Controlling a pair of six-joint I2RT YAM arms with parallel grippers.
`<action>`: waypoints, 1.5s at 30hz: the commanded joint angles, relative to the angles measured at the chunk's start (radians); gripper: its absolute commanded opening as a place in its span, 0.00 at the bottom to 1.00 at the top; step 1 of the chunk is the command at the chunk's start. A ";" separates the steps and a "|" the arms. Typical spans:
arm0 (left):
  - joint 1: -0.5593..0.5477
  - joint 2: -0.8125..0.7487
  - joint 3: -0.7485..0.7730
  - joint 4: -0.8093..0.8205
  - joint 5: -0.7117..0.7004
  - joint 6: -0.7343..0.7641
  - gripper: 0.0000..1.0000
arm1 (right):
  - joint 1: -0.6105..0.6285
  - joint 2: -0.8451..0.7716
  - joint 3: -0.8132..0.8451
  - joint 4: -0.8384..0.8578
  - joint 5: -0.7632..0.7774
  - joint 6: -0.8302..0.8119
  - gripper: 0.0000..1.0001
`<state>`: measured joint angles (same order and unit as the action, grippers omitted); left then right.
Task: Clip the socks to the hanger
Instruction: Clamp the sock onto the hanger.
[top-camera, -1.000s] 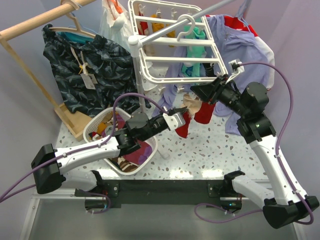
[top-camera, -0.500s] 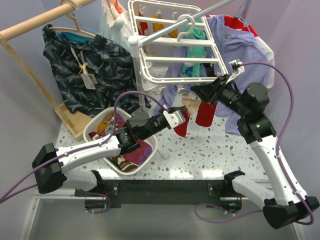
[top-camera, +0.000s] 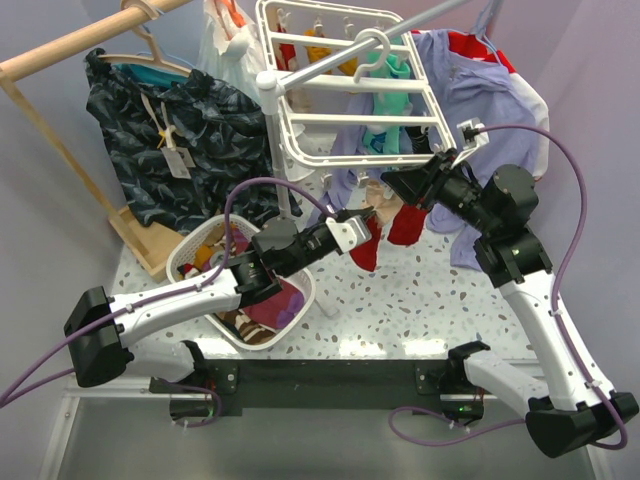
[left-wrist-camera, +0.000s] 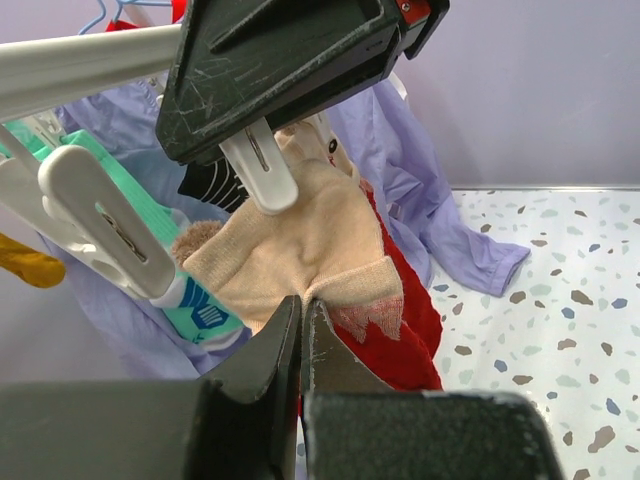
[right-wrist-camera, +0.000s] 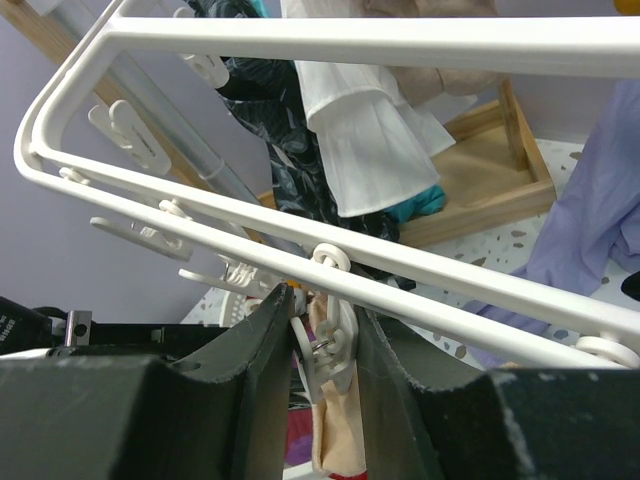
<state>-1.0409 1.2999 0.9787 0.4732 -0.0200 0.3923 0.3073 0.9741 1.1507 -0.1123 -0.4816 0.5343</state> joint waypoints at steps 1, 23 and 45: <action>0.004 -0.002 0.026 -0.001 0.015 -0.013 0.00 | 0.004 0.005 0.040 -0.024 -0.026 -0.049 0.08; 0.004 -0.030 0.006 0.002 0.055 -0.007 0.00 | 0.004 -0.005 0.015 -0.027 -0.014 -0.062 0.08; 0.004 -0.016 0.024 0.012 0.025 -0.004 0.00 | 0.004 -0.005 0.001 -0.010 -0.035 -0.051 0.08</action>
<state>-1.0409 1.2793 0.9684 0.4324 0.0231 0.3855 0.3073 0.9730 1.1530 -0.1265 -0.4671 0.4973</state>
